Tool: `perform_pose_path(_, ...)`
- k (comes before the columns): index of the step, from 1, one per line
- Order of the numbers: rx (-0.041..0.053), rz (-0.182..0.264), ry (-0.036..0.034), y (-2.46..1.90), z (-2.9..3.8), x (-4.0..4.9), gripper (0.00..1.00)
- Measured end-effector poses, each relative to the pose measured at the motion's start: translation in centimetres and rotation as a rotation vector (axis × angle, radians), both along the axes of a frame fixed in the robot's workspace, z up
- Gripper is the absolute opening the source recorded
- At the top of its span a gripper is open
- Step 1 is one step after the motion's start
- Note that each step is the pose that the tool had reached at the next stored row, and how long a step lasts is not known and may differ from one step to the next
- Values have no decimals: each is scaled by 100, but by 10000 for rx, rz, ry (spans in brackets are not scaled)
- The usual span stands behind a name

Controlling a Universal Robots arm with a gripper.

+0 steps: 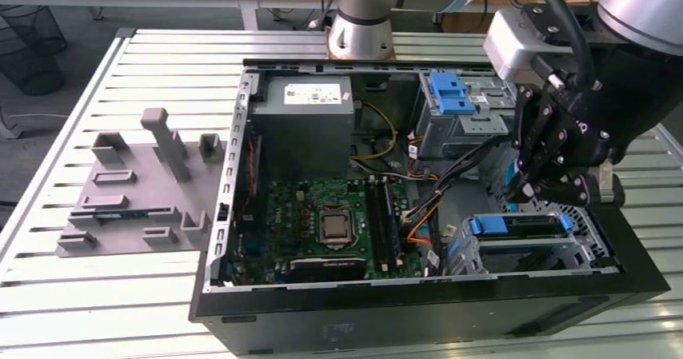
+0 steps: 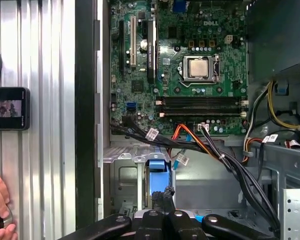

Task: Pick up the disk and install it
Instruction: 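Insert the disk into the insertion slot, then insert the first disk wire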

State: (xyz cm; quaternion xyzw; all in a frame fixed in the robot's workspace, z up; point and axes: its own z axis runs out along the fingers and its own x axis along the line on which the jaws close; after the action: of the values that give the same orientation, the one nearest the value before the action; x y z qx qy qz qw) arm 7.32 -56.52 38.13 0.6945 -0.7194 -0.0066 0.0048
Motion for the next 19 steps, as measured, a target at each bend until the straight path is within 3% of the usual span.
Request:
perform_pose_path(9,-2,0,-33,0,-99,0,11)
perform_pose_path(19,-2,-1,-34,0,-109,0,11)
